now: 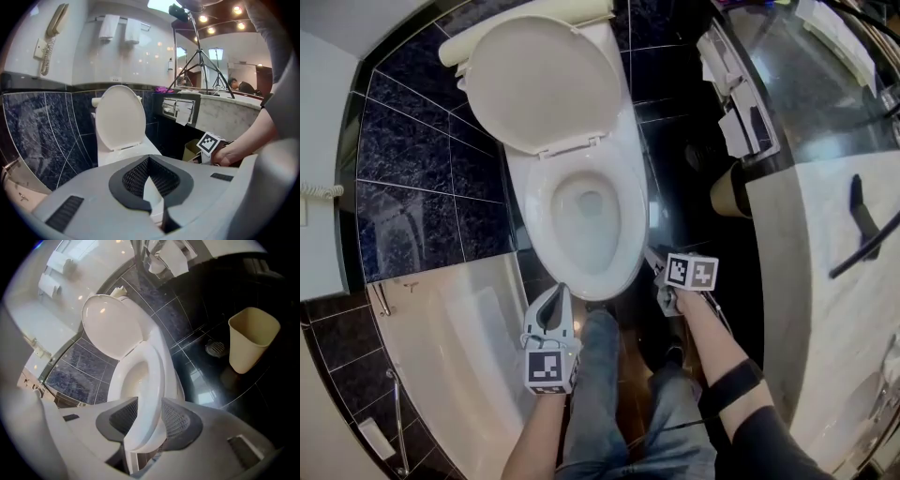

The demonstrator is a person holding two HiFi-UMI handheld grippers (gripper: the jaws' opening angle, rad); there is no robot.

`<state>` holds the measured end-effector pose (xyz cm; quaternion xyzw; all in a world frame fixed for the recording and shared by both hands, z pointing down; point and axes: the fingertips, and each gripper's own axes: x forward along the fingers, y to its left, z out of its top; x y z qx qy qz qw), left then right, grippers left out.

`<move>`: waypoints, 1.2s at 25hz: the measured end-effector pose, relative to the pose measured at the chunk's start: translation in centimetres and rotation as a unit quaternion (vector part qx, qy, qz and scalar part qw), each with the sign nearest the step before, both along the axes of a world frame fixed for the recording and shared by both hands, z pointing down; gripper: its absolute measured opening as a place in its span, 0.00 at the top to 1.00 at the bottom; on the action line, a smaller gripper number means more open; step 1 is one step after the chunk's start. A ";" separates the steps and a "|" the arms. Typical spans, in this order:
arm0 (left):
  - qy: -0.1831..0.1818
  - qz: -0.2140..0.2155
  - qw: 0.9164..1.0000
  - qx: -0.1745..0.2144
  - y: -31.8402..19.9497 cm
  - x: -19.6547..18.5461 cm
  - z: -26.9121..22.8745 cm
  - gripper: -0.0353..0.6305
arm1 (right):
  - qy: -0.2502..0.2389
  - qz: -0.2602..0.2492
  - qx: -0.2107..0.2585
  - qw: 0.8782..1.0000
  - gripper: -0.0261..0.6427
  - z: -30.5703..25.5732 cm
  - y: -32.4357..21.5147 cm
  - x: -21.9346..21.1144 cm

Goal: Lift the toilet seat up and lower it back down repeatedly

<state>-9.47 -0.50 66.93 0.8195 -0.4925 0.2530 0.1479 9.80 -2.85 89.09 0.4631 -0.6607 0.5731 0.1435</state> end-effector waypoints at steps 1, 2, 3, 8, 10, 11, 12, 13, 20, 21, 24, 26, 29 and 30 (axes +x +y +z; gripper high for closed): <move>0.000 0.000 1.000 0.000 -0.1 0.0 0.6 0.96 | -0.010 0.001 0.000 1.000 0.70 0.6 -0.3 -0.3; 0.001 -0.001 1.000 -0.001 -0.3 -0.1 1.1 0.96 | -0.021 0.003 0.000 1.000 0.70 1.1 -0.6 -0.6; 0.001 -0.002 1.000 0.000 -0.6 -0.2 1.5 0.96 | -0.032 0.007 -0.002 0.999 0.70 1.6 -0.9 -0.9; 0.004 -0.010 1.000 -0.005 -1.6 -0.8 3.6 0.96 | -0.048 0.013 -0.030 0.998 0.70 4.7 -1.2 -2.0; 0.016 -0.032 0.999 -0.014 -2.1 -1.1 3.9 0.96 | -0.051 0.017 -0.039 0.998 0.70 5.7 -1.1 -2.3; 0.021 -0.042 0.999 -0.018 -2.2 -1.3 4.1 0.96 | -0.056 0.021 -0.042 0.997 0.70 6.0 -1.1 -2.5; 0.024 -0.047 0.998 -0.021 -2.3 -1.5 4.2 0.96 | -0.061 0.028 -0.044 0.997 0.70 6.1 -1.1 -2.6; 0.025 -0.048 0.998 -0.024 -2.2 -1.7 4.4 0.96 | -0.066 0.035 -0.046 0.996 0.70 6.2 -1.0 -2.6; 0.012 -0.029 0.999 -0.031 -1.4 -2.5 6.5 0.96 | -0.078 0.056 -0.054 0.994 0.77 5.7 -1.2 -2.7; 0.012 -0.027 0.999 -0.032 -1.3 -2.5 6.6 0.96 | -0.080 0.058 -0.055 0.994 0.77 5.7 -1.2 -2.6; 0.009 -0.020 0.999 -0.032 -1.1 -2.4 6.9 0.96 | -0.082 0.059 -0.057 0.993 0.77 5.8 -1.1 -2.5; 0.011 -0.021 0.999 -0.032 -1.1 -2.4 6.9 0.96 | -0.081 0.060 -0.059 0.993 0.77 5.8 -1.2 -2.5; 0.011 -0.020 0.999 -0.034 -1.0 -2.6 6.8 0.96 | -0.083 0.065 -0.065 0.992 0.77 5.5 -1.1 -2.5; 0.011 -0.020 0.999 -0.035 -0.9 -2.6 6.8 0.96 | -0.085 0.066 -0.066 0.992 0.77 5.2 -1.1 -2.5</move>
